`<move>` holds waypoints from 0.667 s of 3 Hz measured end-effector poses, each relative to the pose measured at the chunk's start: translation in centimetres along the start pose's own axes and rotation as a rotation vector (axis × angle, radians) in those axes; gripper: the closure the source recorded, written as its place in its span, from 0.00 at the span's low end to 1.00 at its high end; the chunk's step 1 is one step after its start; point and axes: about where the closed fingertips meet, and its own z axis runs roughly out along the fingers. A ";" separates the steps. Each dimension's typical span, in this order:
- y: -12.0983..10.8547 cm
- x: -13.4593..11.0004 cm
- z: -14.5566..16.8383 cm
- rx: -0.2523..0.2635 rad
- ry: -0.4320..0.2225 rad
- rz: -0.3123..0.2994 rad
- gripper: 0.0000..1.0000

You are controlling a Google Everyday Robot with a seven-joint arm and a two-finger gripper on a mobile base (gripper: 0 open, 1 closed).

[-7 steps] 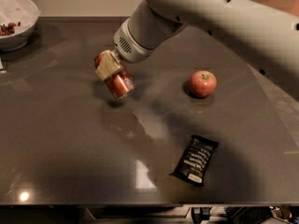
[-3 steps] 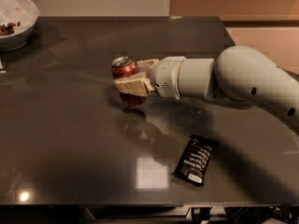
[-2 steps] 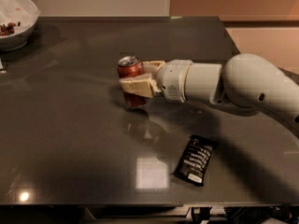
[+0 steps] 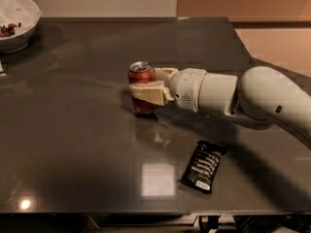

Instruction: Place coke can upright

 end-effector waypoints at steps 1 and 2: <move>-0.1 0.7 0.0 -0.001 -0.016 -0.014 0.82; -0.1 1.3 0.3 -0.001 -0.017 -0.028 0.59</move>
Offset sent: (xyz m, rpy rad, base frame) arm 0.0039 -0.0036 -0.0236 -0.0039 -0.0476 0.0016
